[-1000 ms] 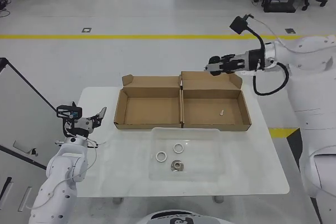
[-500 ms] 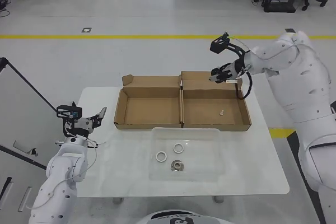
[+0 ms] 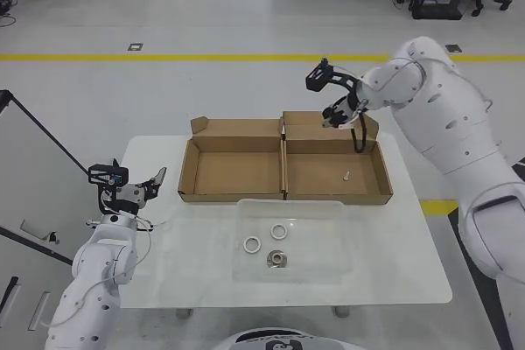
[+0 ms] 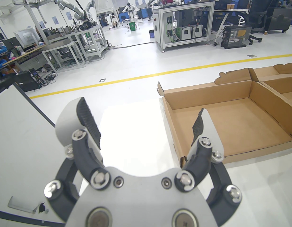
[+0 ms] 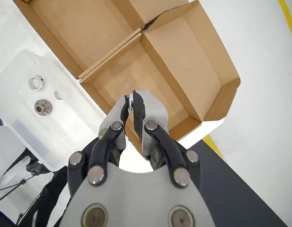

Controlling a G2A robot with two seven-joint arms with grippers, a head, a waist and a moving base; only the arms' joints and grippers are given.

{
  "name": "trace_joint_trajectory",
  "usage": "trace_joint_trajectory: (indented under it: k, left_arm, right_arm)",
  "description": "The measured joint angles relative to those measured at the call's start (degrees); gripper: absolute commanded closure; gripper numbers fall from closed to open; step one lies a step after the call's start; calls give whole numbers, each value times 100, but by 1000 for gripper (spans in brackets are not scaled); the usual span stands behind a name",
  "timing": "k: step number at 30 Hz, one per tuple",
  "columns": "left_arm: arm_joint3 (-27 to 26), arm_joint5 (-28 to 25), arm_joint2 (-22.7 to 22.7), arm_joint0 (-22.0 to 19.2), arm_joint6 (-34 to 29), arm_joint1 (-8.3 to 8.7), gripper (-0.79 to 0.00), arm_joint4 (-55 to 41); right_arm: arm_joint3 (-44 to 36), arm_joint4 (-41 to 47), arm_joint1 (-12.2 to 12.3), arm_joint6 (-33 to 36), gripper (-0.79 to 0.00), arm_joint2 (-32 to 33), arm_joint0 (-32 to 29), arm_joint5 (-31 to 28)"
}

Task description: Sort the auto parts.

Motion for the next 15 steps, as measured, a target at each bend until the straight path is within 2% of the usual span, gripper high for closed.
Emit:
trace_joint_trajectory:
  k: [15]
  left_arm:
    - [0,0,0,0,0,0,-785,0]
  right_arm:
    - [1433,-617,-549,-523,0,-1021,-99,24]
